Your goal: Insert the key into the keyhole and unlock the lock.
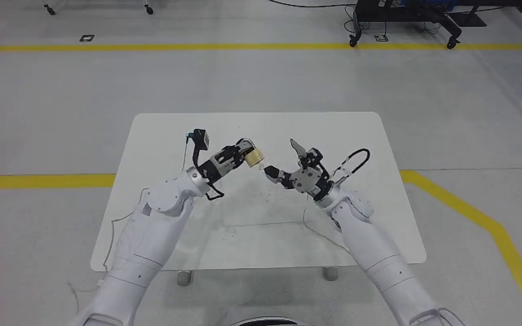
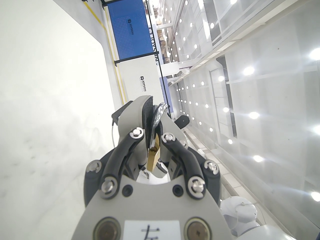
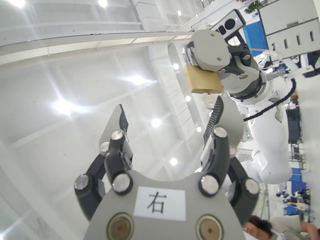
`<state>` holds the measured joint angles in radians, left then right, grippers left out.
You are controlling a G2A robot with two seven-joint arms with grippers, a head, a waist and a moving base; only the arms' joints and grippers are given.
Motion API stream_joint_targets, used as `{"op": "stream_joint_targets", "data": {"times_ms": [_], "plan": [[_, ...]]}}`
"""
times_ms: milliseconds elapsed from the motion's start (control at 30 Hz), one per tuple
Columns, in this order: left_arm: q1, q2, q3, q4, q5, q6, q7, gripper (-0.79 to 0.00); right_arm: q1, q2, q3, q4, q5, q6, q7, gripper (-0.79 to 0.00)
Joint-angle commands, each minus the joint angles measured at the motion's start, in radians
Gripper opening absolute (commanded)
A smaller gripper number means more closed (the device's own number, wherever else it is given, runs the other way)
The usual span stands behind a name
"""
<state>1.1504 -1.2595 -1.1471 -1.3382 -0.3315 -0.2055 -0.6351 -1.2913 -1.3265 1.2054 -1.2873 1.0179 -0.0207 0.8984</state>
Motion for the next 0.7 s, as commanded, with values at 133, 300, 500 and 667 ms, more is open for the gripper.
{"op": "stream_joint_targets", "data": {"times_ms": [133, 300, 500, 667], "plan": [[-0.034, -0.001, 0.071, 0.015, 0.185, 0.132, -0.014, -0.785, -0.124, 0.045, 0.163, -0.226, -0.321, -0.128, -0.146, 0.000], [-0.085, -0.012, 0.153, 0.050, 0.280, 0.253, -0.055, -0.785, -0.240, 0.069, 0.270, -0.405, -0.566, -0.137, -0.293, 0.000], [-0.118, -0.020, 0.197, 0.078, 0.370, 0.287, -0.020, -0.351, -0.291, 0.074, 0.281, -0.488, -0.653, -0.126, -0.350, 0.000], [-0.122, -0.023, 0.203, 0.083, 0.375, 0.297, -0.018, -0.034, -0.291, 0.074, 0.281, -0.488, -0.653, -0.126, -0.350, 0.000]]}}
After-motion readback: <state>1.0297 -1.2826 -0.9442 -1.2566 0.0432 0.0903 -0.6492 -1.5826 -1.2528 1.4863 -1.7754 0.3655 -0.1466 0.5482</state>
